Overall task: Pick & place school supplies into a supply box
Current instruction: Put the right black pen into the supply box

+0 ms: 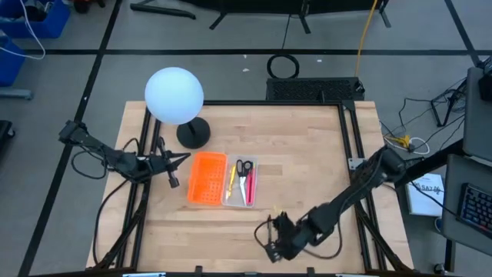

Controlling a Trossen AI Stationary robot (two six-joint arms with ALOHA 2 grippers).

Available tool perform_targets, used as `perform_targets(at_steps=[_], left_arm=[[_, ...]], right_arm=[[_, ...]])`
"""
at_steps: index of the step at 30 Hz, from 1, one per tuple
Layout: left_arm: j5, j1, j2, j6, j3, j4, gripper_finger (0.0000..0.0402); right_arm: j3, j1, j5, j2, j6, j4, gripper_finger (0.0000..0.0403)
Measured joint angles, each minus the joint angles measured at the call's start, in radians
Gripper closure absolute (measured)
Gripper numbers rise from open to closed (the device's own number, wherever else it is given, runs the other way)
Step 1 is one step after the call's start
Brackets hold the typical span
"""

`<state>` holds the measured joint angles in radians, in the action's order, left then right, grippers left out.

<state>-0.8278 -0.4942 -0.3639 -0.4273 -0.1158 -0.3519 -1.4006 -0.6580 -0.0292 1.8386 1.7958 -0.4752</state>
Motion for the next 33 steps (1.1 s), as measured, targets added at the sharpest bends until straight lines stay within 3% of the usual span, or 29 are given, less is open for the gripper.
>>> perform_targets(at_steps=[4, 11, 16, 20, 33], left_arm=[[-0.044, -0.011, 0.006, 0.024, 0.0, 0.021, 0.0371], [-0.03, -0.012, 0.007, 0.002, 0.0, 0.01, 0.0382], [-0.03, -0.011, 0.007, -0.023, 0.0, 0.006, 0.0397], [-0.029, -0.011, 0.007, -0.025, 0.0, 0.006, 0.0383], [-0.029, -0.011, 0.006, -0.049, 0.0, 0.002, 0.0367]], right_arm=[[-0.001, -0.023, 0.107, 0.051, 0.144, -0.057, 0.0403], [-0.001, -0.022, 0.103, 0.068, 0.159, -0.173, 0.0396], [-0.001, -0.01, 0.045, 0.068, 0.193, -0.195, 0.0359], [0.019, 0.001, -0.023, 0.069, 0.245, -0.232, 0.0322], [0.092, 0.037, -0.026, 0.068, 0.26, -0.203, 0.0245]])
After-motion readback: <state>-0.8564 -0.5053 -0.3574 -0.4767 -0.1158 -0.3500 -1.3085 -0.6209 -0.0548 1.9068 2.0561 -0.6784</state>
